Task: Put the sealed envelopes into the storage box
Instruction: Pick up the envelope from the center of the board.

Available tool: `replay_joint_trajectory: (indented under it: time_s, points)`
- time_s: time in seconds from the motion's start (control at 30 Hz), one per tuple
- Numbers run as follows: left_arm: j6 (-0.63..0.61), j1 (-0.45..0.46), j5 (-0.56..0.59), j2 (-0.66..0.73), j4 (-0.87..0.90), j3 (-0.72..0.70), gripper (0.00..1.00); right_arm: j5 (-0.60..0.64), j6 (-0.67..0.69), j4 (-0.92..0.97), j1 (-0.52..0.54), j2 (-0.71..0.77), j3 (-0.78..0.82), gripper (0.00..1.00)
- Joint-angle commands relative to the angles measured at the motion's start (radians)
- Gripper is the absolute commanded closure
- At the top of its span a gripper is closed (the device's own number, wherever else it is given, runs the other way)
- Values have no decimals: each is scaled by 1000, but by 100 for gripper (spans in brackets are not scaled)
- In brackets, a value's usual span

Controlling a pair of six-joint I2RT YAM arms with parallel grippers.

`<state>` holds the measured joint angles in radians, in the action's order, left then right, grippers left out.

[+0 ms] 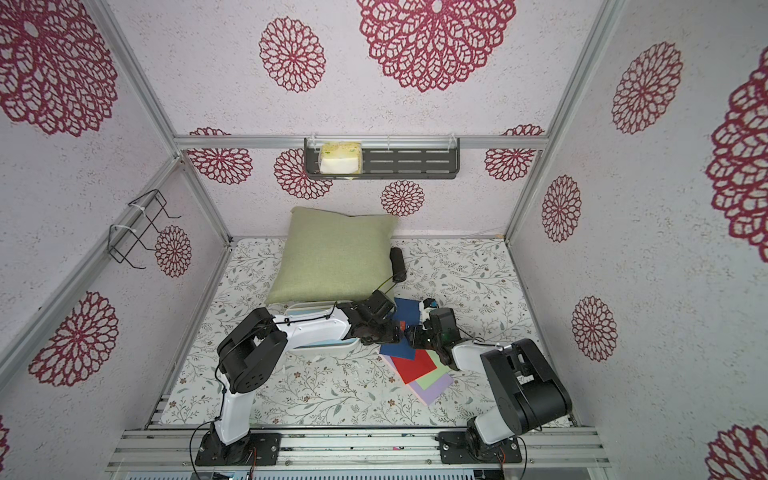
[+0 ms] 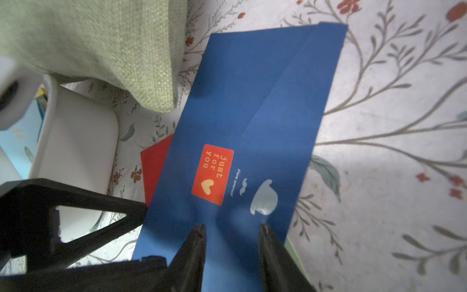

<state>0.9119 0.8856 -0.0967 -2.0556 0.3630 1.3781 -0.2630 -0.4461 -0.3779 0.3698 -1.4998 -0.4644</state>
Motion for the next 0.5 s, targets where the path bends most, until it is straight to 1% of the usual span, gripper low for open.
replay_joint_trajectory:
  time_s: [0.0, 0.17, 0.3, 0.47]
  points:
    - [34, 13, -46, 8, -37, -28, 23, 4, -8, 48, -11, -11, 22, 60]
    - [40, 16, -7, 27, -4, -34, 23, -3, -9, 41, -12, -18, 24, 60]
    - [37, 18, -6, 30, 9, -36, 23, -6, -9, 39, -15, -22, 26, 60]
    - [42, 21, -48, 19, -22, -38, 24, -7, -9, 35, -15, -23, 30, 60]
